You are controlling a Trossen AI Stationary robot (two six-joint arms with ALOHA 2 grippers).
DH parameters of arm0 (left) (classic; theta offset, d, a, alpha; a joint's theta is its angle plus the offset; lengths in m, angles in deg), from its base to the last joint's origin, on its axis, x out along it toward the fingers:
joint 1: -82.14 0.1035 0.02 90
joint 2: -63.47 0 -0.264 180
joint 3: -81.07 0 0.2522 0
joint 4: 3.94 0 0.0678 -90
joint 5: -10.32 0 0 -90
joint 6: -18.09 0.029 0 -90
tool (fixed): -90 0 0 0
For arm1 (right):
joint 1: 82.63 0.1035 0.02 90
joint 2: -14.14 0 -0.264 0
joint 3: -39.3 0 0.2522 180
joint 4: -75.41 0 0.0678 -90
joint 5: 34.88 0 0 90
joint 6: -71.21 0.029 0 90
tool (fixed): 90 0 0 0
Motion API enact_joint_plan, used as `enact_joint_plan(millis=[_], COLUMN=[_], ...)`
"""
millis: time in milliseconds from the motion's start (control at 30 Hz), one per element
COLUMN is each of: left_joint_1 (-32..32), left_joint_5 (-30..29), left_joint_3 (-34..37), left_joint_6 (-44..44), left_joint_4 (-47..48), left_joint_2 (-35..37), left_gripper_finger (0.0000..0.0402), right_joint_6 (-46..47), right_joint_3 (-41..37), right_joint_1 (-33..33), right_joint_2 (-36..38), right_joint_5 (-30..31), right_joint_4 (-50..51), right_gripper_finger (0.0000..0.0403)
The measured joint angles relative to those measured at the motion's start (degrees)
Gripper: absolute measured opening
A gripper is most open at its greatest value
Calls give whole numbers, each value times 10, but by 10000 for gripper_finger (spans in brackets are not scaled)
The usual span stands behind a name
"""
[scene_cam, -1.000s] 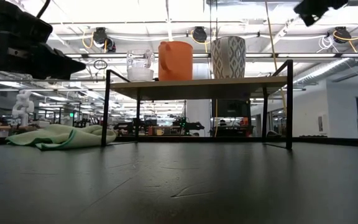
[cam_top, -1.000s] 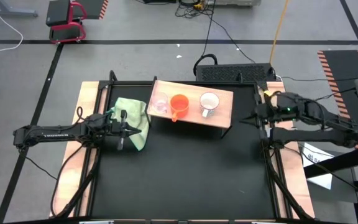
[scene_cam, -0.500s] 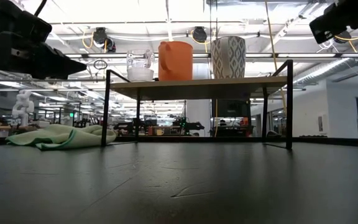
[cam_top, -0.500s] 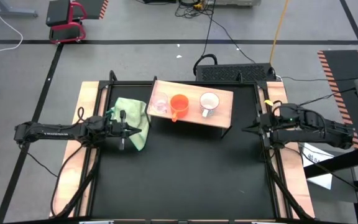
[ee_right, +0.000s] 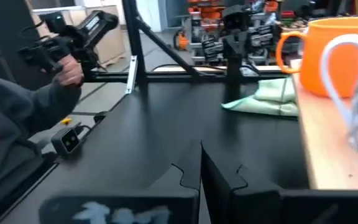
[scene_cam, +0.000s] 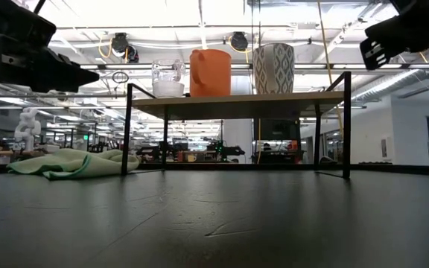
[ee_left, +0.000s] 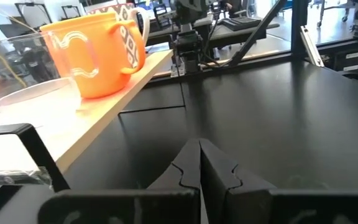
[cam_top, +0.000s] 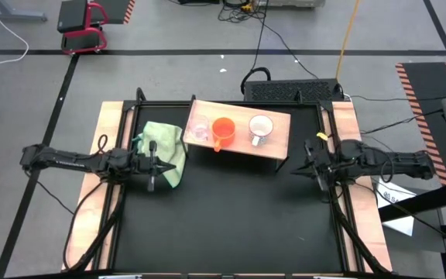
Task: Stack small to large cups/mugs on shelf
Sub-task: Return to Home Position
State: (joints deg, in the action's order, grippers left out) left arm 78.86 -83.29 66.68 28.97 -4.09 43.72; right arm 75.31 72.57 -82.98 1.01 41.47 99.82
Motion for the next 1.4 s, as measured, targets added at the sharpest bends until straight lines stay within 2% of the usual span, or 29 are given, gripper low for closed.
enact_joint_plan(millis=[300, 567, 767, 1067, 1400], left_joint_1=[-25, -44, -60, -75, -75], left_joint_5=[-30, -31, -55, -83, -85], left_joint_3=[0, 0, 0, 0, 0], left_joint_6=[8, -5, -9, -7, -10], left_joint_4=[-1, -1, -1, -1, 0], left_joint_2=[0, 0, 0, 0, 0], left_gripper_finger=[0, 0, 0, 0, 1], right_joint_6=[-27, -62, -79, -83, -98], right_joint_3=[-49, -72, -89, -135, -165], right_joint_1=[38, 56, 68, 70, 70], right_joint_2=[0, 0, 0, 0, 0], right_joint_5=[0, 1, 1, 3, -1], right_joint_4=[-63, -62, -62, -103, -147], right_gripper_finger=[0, 0, 0, 0, 0])
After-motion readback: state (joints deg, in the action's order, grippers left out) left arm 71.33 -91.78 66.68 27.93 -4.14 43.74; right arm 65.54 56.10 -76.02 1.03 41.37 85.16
